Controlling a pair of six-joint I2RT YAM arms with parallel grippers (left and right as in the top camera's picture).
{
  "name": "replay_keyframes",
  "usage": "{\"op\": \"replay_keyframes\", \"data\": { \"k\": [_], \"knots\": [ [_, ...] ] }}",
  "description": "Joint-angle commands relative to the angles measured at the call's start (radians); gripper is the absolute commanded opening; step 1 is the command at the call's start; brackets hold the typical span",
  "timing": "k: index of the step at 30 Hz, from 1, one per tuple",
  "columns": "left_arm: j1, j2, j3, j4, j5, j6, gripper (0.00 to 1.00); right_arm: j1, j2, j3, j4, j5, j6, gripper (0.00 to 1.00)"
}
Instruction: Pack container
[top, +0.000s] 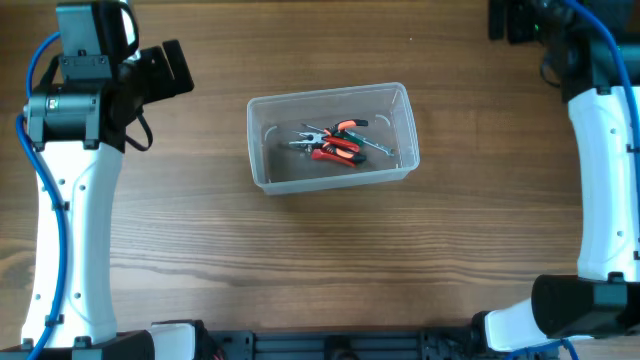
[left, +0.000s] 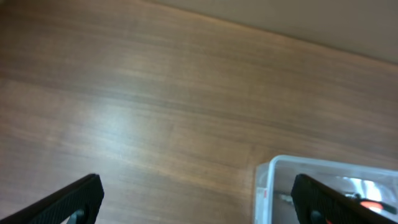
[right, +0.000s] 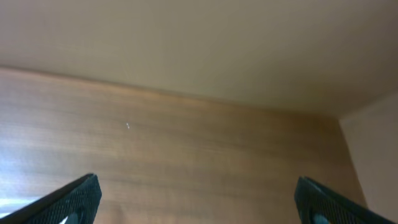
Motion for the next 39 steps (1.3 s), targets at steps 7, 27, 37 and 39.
{"op": "replay_keyframes", "data": {
  "k": [7,27,37,39],
  "knots": [
    [-0.012,-0.33,-0.35,0.168,-0.034,0.01,1.0,-0.068,-0.445,-0.441,0.153,-0.074,0.074,1.0],
    [-0.012,-0.927,-1.077,0.557,-0.085,0.222,1.0,-0.068,-1.016,-1.282,0.424,-0.094,0.035,1.0],
    [-0.012,-0.927,-1.077,0.424,-0.085,0.222,1.0,-0.068,-0.878,-1.282,0.42,-0.094,0.035,1.0],
    [-0.012,-0.927,-1.077,0.391,-0.085,0.222,1.0,-0.068,-0.819,-1.282,0.42,-0.094,0.034,1.0]
  ]
}}
